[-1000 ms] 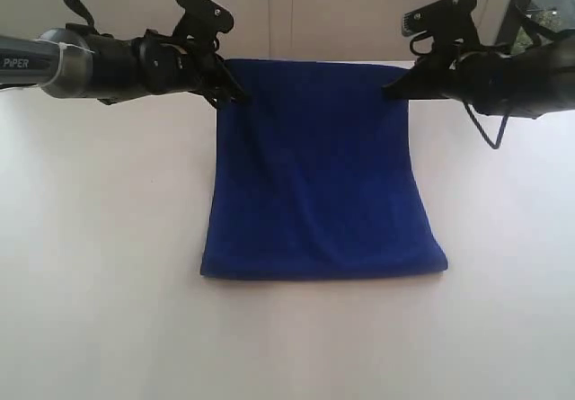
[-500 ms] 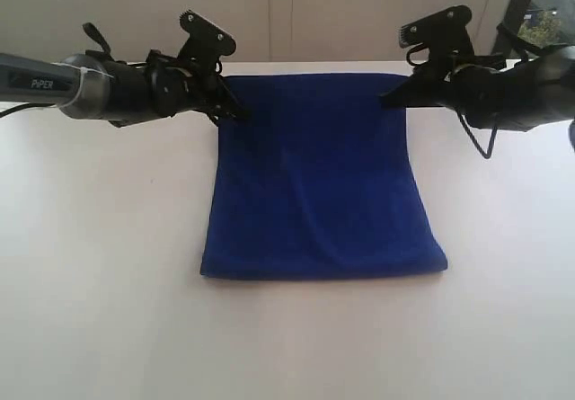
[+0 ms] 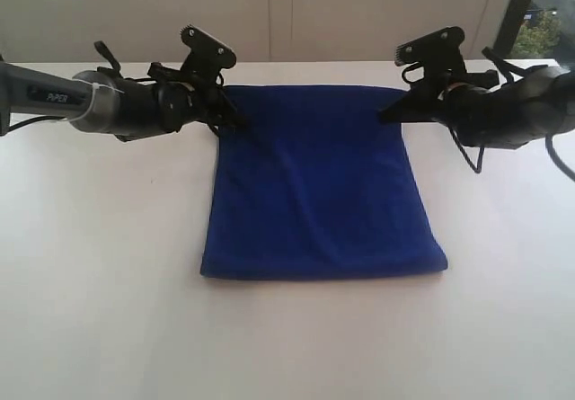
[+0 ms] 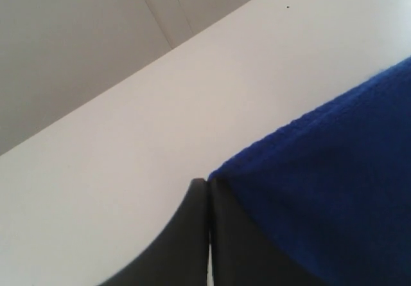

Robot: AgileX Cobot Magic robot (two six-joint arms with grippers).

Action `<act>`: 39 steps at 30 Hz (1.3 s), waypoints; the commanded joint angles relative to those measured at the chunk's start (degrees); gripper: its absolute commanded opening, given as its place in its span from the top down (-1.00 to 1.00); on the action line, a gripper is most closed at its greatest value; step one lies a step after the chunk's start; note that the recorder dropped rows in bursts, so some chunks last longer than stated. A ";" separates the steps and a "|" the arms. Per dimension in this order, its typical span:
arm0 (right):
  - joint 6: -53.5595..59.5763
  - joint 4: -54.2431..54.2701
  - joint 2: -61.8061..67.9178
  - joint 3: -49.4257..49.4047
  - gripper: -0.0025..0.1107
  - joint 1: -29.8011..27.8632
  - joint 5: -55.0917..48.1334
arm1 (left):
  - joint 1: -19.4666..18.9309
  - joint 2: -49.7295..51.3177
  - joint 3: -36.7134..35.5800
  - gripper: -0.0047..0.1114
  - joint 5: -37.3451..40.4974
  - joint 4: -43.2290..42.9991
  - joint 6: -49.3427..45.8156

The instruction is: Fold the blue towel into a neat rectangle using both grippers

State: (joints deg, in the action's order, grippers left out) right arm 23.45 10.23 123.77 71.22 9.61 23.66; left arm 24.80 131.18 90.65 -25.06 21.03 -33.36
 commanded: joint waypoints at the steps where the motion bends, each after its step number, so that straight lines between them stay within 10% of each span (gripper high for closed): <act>1: -0.35 0.25 0.79 0.16 0.96 -0.56 1.43 | -0.08 0.37 0.13 0.92 -1.08 0.52 2.50; 12: -0.35 0.25 0.91 0.16 0.80 -0.56 2.34 | -0.08 0.37 0.13 0.91 -1.31 0.52 3.15; 21: -0.45 0.25 0.91 0.16 0.48 -0.56 2.45 | -0.08 0.37 0.13 0.21 -0.70 0.52 3.59; 31: -4.21 0.25 0.91 0.16 0.48 -0.56 0.43 | -0.32 0.37 0.13 0.13 1.81 0.52 3.47; 39: -5.93 0.25 -3.73 8.76 0.59 -0.80 -28.03 | -4.13 -3.96 7.52 0.14 25.06 1.18 5.93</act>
State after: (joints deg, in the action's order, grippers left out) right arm 17.98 10.34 122.34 76.00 9.61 4.68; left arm 21.82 130.06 95.40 -7.92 21.50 -29.35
